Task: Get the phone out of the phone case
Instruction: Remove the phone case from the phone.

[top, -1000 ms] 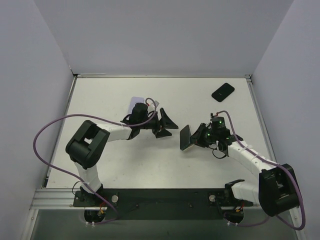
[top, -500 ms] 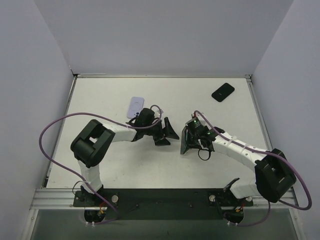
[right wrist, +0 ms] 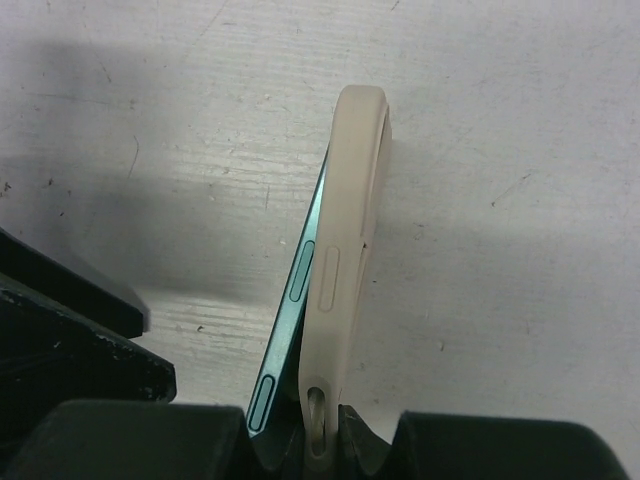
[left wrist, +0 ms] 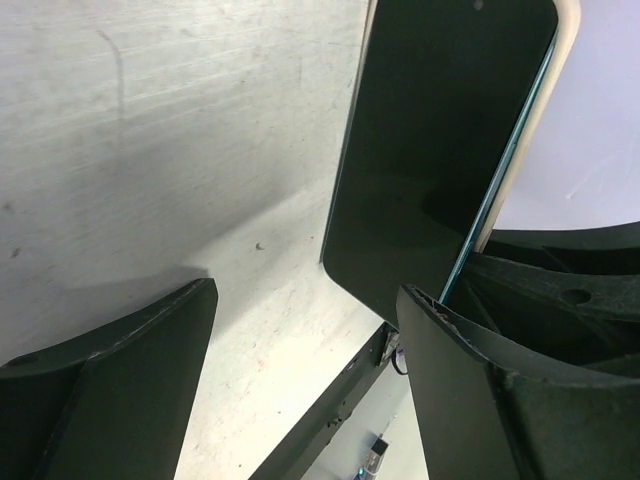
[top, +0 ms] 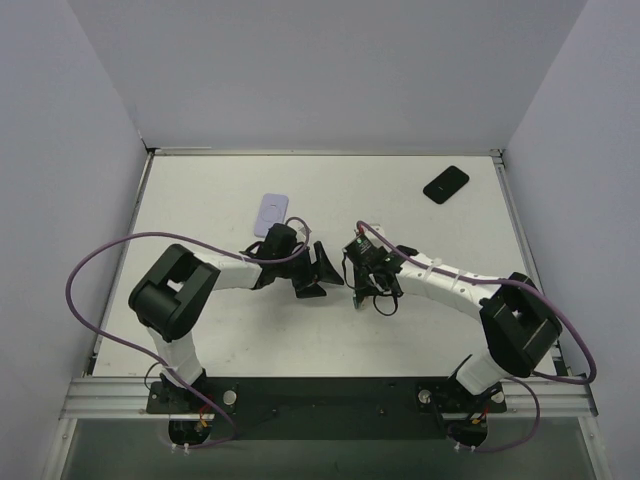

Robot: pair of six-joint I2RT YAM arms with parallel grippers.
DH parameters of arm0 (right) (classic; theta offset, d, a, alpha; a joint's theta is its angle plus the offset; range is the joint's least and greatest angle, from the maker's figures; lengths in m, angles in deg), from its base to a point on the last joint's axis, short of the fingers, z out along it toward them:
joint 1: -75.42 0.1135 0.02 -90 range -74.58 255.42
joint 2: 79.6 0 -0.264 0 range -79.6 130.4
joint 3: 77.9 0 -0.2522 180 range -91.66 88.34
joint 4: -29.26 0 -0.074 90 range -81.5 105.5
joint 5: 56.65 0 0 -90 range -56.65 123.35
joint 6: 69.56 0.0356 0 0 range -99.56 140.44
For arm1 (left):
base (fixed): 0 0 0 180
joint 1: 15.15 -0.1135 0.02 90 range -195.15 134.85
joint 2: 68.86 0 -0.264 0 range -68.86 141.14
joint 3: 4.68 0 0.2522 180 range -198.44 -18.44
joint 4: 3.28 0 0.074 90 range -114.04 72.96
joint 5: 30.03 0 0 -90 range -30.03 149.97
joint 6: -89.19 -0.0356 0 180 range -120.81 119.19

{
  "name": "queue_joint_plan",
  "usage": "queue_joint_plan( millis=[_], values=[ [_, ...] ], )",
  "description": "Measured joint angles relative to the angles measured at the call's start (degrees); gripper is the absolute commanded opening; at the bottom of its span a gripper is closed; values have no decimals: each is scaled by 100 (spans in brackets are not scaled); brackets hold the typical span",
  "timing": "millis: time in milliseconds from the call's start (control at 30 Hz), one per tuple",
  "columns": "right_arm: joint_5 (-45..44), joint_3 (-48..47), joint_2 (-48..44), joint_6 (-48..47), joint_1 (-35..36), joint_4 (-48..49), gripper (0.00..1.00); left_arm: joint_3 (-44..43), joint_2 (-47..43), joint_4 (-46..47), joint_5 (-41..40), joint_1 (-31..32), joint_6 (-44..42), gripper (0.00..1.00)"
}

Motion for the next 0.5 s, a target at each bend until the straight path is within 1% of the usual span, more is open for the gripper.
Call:
queue_joint_plan(
  millis=[167, 433, 500],
  values=[
    [11, -120, 153, -15, 9, -85, 0, 175, -129, 70, -13, -96, -4, 86],
    [221, -31, 162, 4, -42, 50, 0, 437, -160, 636, 127, -94, 44, 87],
    [319, -28, 166, 13, -81, 70, 0, 470, -160, 739, 197, -83, 44, 85]
  ],
)
